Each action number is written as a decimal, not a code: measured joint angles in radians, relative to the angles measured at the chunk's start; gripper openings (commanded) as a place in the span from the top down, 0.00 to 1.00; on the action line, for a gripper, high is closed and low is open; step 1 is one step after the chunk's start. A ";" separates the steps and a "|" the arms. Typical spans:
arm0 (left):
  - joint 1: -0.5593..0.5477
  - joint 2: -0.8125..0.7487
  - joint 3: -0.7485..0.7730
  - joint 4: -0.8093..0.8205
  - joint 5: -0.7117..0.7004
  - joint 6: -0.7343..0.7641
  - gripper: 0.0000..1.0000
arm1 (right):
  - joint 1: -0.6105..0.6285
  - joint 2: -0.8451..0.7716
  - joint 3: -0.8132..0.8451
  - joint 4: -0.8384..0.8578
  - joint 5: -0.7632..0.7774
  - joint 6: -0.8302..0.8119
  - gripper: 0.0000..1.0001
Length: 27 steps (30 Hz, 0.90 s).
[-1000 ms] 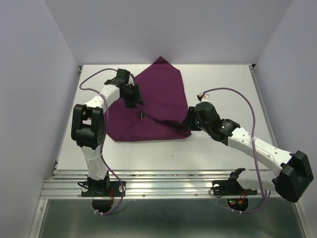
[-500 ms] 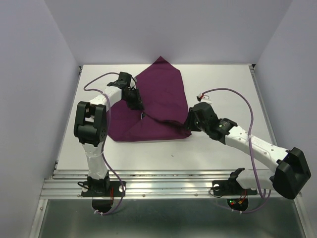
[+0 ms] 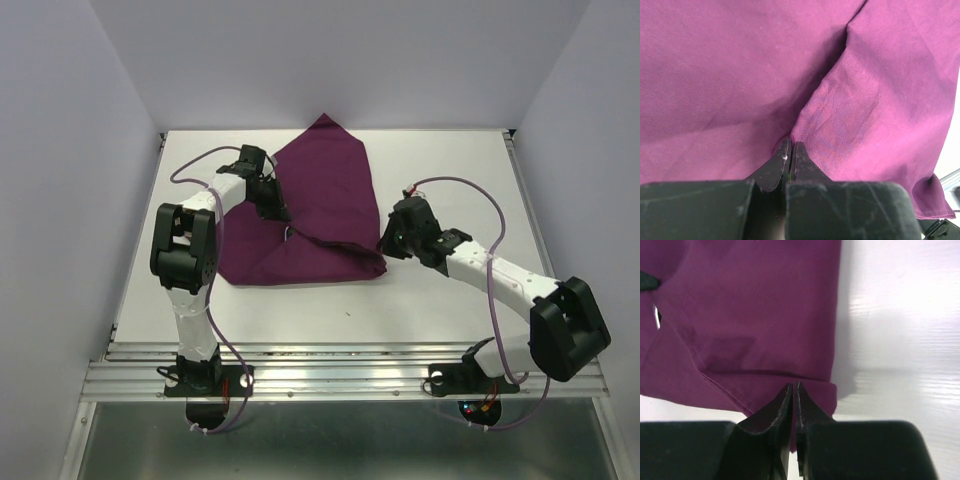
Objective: Prepare the surgical pack
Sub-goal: Pack the surgical kit at the center of the board.
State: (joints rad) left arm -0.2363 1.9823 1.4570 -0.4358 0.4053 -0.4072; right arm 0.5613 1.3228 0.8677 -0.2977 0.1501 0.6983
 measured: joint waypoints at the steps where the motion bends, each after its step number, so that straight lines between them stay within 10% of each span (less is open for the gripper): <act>1: 0.002 0.000 0.003 -0.002 -0.002 0.000 1.00 | 0.000 0.023 -0.001 0.017 -0.032 -0.003 0.92; 27: 0.023 0.000 0.018 -0.002 0.003 0.003 1.00 | 0.001 -0.051 -0.106 0.047 -0.231 -0.115 0.99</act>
State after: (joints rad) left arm -0.2138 1.9823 1.4754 -0.4374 0.4080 -0.4046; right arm 0.5621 1.2716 0.7620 -0.2504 -0.0811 0.5831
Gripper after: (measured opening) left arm 0.036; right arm 0.026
